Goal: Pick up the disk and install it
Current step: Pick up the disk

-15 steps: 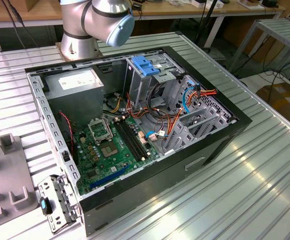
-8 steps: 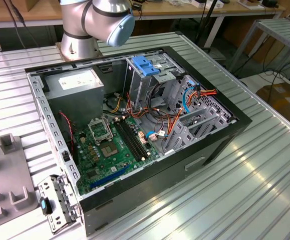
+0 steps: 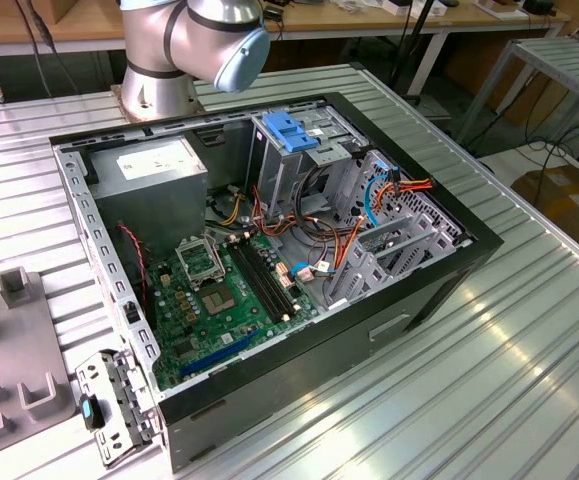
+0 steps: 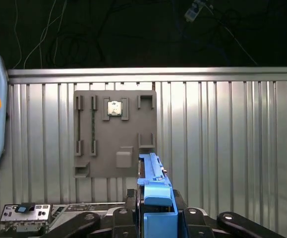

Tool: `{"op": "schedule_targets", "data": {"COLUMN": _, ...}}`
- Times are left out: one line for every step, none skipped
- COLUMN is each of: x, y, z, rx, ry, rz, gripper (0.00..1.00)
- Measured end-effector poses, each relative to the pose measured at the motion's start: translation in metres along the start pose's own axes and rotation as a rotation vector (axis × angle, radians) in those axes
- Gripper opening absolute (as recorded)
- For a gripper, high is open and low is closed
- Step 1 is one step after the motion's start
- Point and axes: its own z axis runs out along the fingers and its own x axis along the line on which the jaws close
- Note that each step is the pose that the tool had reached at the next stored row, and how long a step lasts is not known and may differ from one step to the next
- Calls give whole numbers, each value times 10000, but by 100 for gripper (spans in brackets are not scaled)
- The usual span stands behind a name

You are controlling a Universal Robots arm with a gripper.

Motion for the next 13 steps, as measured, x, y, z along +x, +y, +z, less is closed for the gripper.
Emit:
{"op": "schedule_targets", "data": {"x": 0, "y": -11, "z": 0, "rx": 1, "ry": 1, "rz": 0, "gripper": 37}}
{"op": "schedule_targets", "data": {"x": -1, "y": -39, "z": 0, "rx": 0, "ry": 0, "rz": 0, "gripper": 37}}
{"op": "schedule_targets", "data": {"x": -1, "y": -71, "z": -1, "rx": 0, "ry": 0, "rz": 0, "gripper": 37}}
{"op": "schedule_targets", "data": {"x": -2, "y": -94, "z": -1, "rx": -1, "ry": 1, "rz": 0, "gripper": 37}}
{"op": "schedule_targets", "data": {"x": -2, "y": -109, "z": -1, "rx": -1, "ry": 1, "rz": 0, "gripper": 37}}
{"op": "schedule_targets", "data": {"x": -3, "y": -127, "z": -1, "rx": 0, "ry": 1, "rz": 0, "gripper": 37}}
{"op": "schedule_targets", "data": {"x": -3, "y": -155, "z": -1, "rx": -1, "ry": 1, "rz": 0, "gripper": 37}}
{"op": "schedule_targets", "data": {"x": -4, "y": -178, "z": -2, "rx": -1, "ry": 1, "rz": 0, "gripper": 37}}
{"op": "schedule_targets", "data": {"x": -4, "y": -191, "z": -1, "rx": 0, "ry": 1, "rz": 0, "gripper": 37}}
{"op": "schedule_targets", "data": {"x": -1, "y": -208, "z": 1, "rx": 0, "ry": 1, "rz": 0, "gripper": 37}}
{"op": "schedule_targets", "data": {"x": 6, "y": -217, "z": 4, "rx": 1, "ry": 0, "rz": 0, "gripper": 37}}
{"op": "schedule_targets", "data": {"x": 12, "y": -222, "z": 4, "rx": -1, "ry": 1, "rz": 0, "gripper": 37}}
{"op": "schedule_targets", "data": {"x": 19, "y": -230, "z": 5, "rx": -3, "ry": 2, "rz": 0, "gripper": 37}}
